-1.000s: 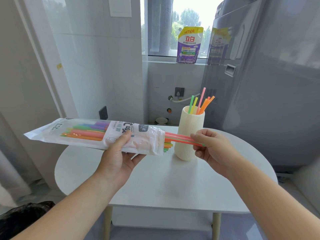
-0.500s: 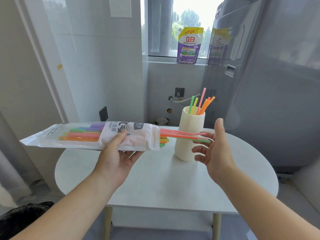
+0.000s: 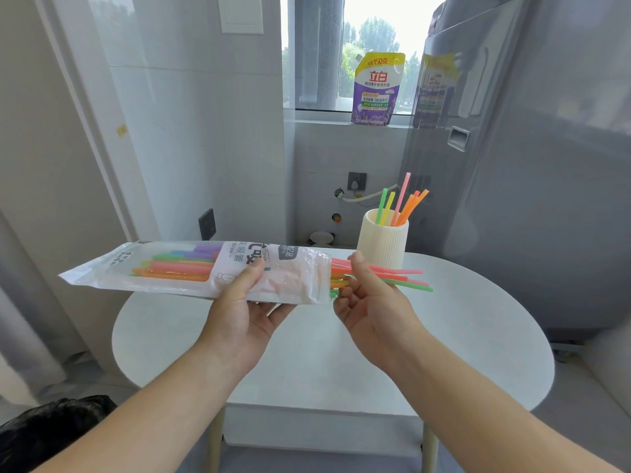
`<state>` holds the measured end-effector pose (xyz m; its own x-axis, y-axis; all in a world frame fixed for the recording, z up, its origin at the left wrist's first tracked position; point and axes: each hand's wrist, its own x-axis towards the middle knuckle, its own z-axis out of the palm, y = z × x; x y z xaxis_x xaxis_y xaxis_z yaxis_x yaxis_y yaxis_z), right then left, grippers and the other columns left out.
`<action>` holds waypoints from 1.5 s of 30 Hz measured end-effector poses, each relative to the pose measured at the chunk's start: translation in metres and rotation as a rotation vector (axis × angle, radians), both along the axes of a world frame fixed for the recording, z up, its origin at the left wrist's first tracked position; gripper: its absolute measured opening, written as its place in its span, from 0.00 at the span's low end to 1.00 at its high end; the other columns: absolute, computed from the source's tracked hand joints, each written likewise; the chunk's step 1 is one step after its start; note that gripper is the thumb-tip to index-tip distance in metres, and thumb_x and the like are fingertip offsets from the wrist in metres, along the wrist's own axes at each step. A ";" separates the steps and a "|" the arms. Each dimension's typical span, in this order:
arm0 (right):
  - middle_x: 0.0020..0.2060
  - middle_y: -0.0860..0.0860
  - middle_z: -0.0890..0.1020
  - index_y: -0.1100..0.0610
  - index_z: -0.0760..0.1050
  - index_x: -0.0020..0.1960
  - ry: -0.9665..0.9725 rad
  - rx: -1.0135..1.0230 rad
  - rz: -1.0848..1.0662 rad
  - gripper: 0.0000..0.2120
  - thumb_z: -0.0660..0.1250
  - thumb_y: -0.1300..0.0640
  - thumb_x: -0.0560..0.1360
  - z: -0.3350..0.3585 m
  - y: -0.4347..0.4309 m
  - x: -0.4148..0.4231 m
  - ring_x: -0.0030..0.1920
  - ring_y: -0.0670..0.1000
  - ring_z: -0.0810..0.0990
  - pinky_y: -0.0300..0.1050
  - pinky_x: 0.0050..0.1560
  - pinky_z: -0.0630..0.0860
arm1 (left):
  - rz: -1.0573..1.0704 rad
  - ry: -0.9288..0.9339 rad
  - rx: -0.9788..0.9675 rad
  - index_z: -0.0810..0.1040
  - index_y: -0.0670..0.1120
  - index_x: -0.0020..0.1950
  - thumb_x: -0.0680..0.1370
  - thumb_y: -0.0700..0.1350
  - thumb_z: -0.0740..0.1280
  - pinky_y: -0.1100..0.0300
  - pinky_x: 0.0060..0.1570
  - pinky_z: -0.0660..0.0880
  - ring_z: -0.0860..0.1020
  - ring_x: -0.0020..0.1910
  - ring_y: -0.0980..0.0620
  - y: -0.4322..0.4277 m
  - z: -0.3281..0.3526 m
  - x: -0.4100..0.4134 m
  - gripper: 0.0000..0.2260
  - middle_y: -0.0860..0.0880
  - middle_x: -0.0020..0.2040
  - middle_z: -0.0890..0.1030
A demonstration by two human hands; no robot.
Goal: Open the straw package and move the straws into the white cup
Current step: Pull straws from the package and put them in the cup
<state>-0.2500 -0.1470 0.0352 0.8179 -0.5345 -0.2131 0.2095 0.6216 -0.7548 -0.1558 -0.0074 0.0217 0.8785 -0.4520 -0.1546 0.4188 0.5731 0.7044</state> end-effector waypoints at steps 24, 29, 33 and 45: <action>0.38 0.55 0.87 0.64 0.79 0.47 -0.028 -0.423 -0.280 0.10 0.66 0.57 0.81 0.039 -0.069 -0.025 0.41 0.51 0.87 0.40 0.43 0.83 | 0.039 0.073 -0.021 0.78 0.48 0.68 0.80 0.44 0.69 0.47 0.48 0.84 0.86 0.54 0.45 0.004 0.000 0.008 0.16 0.43 0.59 0.86; 0.33 0.50 0.86 0.61 0.78 0.45 0.009 -0.514 -0.408 0.09 0.66 0.57 0.81 0.058 -0.094 -0.045 0.38 0.50 0.87 0.39 0.41 0.82 | 0.045 0.083 -0.018 0.77 0.47 0.68 0.80 0.44 0.70 0.48 0.46 0.85 0.86 0.54 0.45 0.003 -0.001 0.009 0.17 0.43 0.59 0.86; 0.37 0.49 0.87 0.59 0.79 0.47 0.023 -0.578 -0.503 0.07 0.68 0.55 0.80 0.066 -0.096 -0.052 0.44 0.52 0.88 0.43 0.46 0.83 | 0.024 0.074 -0.016 0.77 0.47 0.69 0.80 0.44 0.69 0.46 0.49 0.84 0.85 0.56 0.44 0.000 -0.003 0.008 0.17 0.43 0.60 0.85; 0.38 0.45 0.85 0.54 0.81 0.46 0.098 -1.090 -0.797 0.09 0.67 0.50 0.80 0.093 -0.090 -0.060 0.36 0.44 0.86 0.38 0.42 0.83 | -0.031 0.060 0.001 0.79 0.48 0.67 0.79 0.43 0.70 0.46 0.48 0.84 0.85 0.56 0.44 -0.011 -0.006 0.000 0.15 0.44 0.59 0.86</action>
<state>-0.3100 -0.2366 0.1282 0.2148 -0.7855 0.5804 0.1466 -0.5616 -0.8143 -0.1553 -0.0181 0.0156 0.8532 -0.4786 -0.2072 0.4779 0.5584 0.6781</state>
